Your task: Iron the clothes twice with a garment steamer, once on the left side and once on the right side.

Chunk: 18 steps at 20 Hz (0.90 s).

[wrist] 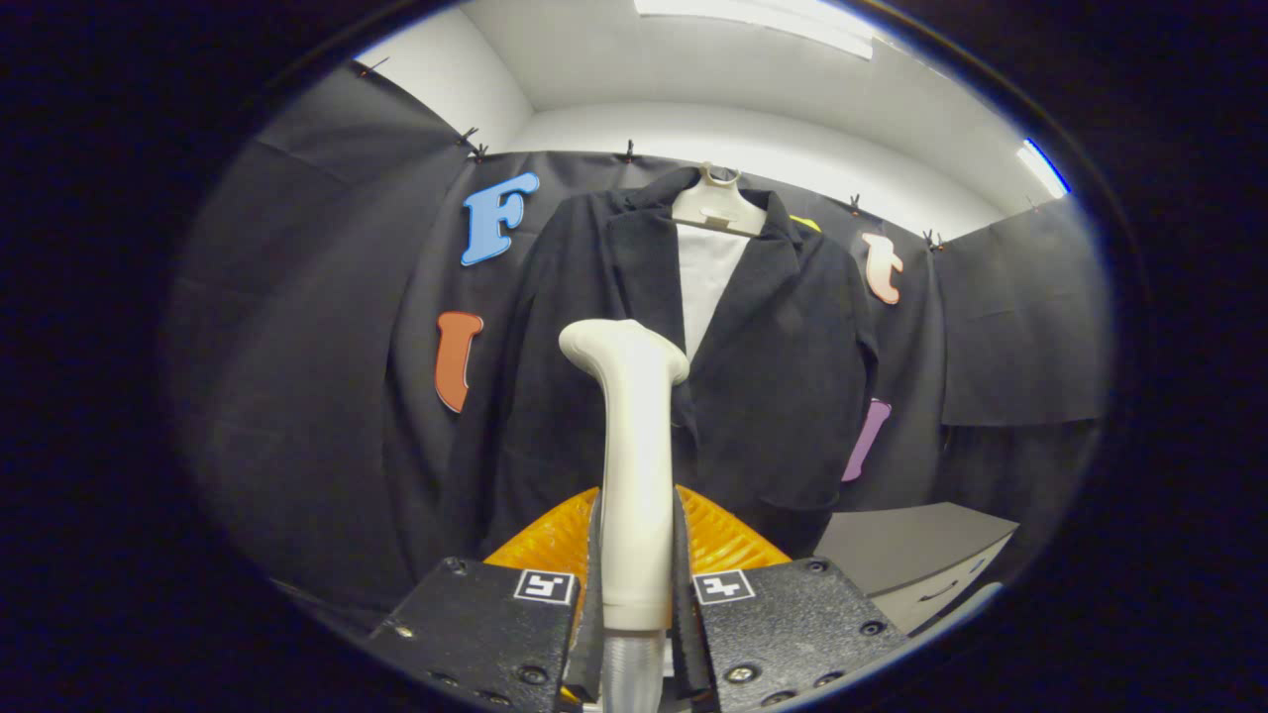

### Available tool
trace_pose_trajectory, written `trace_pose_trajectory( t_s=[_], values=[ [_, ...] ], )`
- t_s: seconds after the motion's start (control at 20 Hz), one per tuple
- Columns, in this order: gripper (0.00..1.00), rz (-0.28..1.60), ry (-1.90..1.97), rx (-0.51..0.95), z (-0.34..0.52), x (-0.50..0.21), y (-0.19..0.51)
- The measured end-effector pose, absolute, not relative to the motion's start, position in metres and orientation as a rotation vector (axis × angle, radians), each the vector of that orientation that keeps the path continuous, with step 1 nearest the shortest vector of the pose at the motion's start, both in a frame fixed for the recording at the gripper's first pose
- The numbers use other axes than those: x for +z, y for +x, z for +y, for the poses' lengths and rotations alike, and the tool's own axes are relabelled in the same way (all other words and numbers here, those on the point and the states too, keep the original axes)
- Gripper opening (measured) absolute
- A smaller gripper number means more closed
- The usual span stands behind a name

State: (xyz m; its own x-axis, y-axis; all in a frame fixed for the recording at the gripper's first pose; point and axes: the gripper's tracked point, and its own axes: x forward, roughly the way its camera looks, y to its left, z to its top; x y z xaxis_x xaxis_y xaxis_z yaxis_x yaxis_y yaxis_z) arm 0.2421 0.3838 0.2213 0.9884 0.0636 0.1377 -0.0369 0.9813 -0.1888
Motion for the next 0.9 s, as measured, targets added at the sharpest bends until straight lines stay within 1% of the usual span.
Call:
trace_pose_trajectory(
  t_s=[0.25, 0.5, 0.75, 0.9],
  values=[
    [0.30, -0.101, -0.196, 0.045, 0.383, 0.179, 0.229],
    [0.30, 0.030, -0.183, 0.022, 0.369, 0.118, 0.227],
    [0.30, 0.055, -0.265, 0.019, 0.371, 0.083, 0.222],
    [0.30, 0.099, -0.289, 0.063, 0.383, 0.054, 0.219]
  ],
)
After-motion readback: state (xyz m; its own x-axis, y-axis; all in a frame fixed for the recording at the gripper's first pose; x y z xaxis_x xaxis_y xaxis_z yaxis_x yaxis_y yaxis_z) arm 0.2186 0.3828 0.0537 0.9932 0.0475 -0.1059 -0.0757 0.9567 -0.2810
